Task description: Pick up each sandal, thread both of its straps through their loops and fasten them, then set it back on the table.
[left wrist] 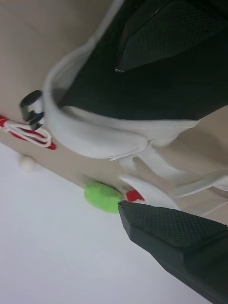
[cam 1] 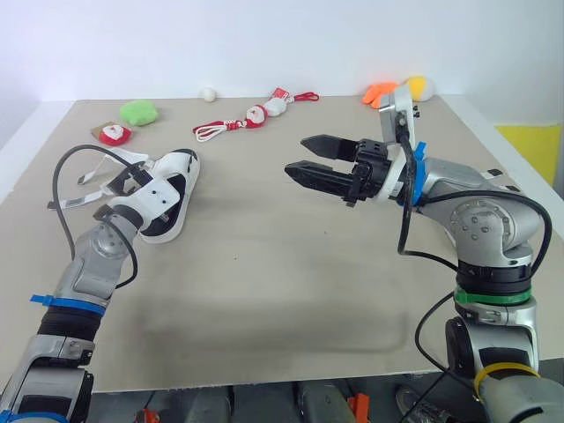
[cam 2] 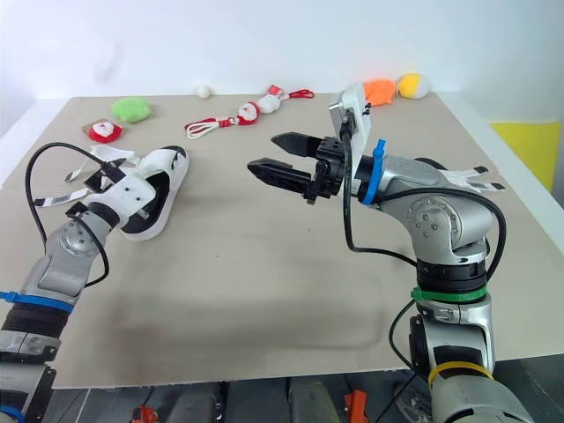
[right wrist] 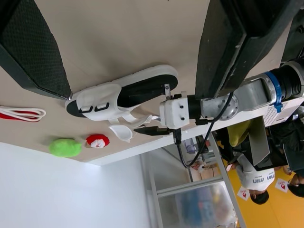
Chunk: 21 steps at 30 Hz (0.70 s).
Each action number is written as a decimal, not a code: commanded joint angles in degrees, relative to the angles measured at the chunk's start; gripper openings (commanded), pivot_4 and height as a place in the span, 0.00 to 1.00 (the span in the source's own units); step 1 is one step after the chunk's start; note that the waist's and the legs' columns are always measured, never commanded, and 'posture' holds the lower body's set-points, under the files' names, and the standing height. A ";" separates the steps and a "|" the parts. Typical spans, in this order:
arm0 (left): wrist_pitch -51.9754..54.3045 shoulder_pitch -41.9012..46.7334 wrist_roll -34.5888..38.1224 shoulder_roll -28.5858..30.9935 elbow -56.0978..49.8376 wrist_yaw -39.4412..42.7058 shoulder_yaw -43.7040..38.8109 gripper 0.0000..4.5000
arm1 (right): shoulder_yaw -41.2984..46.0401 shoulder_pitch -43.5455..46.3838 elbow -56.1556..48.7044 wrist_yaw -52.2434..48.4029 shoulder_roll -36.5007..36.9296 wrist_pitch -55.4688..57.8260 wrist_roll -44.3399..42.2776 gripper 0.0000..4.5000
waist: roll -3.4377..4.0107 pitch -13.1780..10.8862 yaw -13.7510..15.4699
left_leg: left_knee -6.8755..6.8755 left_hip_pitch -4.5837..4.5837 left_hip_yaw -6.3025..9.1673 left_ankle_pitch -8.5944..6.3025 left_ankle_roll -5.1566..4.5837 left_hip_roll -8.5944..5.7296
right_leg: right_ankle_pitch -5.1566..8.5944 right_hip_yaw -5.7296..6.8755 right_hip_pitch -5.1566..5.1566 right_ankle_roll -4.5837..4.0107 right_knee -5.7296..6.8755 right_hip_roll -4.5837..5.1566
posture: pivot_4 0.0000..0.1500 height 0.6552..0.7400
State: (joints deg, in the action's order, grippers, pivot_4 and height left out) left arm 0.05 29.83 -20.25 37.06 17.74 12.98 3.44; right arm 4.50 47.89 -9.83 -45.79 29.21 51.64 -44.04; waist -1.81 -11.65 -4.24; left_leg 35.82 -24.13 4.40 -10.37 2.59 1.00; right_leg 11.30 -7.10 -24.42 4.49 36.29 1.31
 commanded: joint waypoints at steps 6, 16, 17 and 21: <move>-5.43 8.48 -3.71 0.01 10.55 -3.25 2.94 1.00 | 0.22 1.00 -3.39 -0.66 0.91 1.06 -2.40 0.99 | 0.00 0.00 0.00 | 0.06 -0.02 0.01 0.04 0.06 -0.02 | -0.01 0.02 0.01 0.01 0.04 0.02 | 1.00 1.00; -12.08 14.51 -4.70 -0.36 23.77 -4.40 5.99 0.25 | 0.53 0.17 -4.69 1.01 0.73 1.12 -2.75 1.00 | 0.00 0.00 -0.02 | 0.05 -0.02 0.03 0.04 0.06 -0.01 | -0.01 0.03 -0.01 0.02 0.08 0.01 | 1.00 1.00; -12.64 15.08 -4.72 -0.32 24.88 -4.47 6.07 0.15 | 0.55 0.09 -4.79 1.15 0.77 1.12 -2.79 1.00 | 0.00 0.00 -0.03 | 0.06 -0.01 0.04 0.04 0.06 -0.02 | -0.01 0.03 -0.01 0.02 0.11 0.01 | 1.00 1.00; -14.94 17.39 -4.98 -0.28 29.09 -4.64 6.52 0.01 | 0.49 -0.32 -5.31 1.60 0.82 1.00 -2.80 1.00 | 0.01 0.01 -0.01 | 0.09 -0.01 0.03 0.17 0.05 -0.02 | -0.04 0.04 0.02 0.09 0.17 0.01 | 1.00 1.00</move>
State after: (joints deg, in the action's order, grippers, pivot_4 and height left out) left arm -13.62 46.06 -24.75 36.51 45.18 9.17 9.50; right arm 4.39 47.53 -12.34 -44.58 29.66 52.90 -45.93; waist -1.81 -11.64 -4.25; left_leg 35.93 -24.13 4.43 -10.20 2.63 0.98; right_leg 11.25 -7.07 -24.40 4.59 36.46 1.33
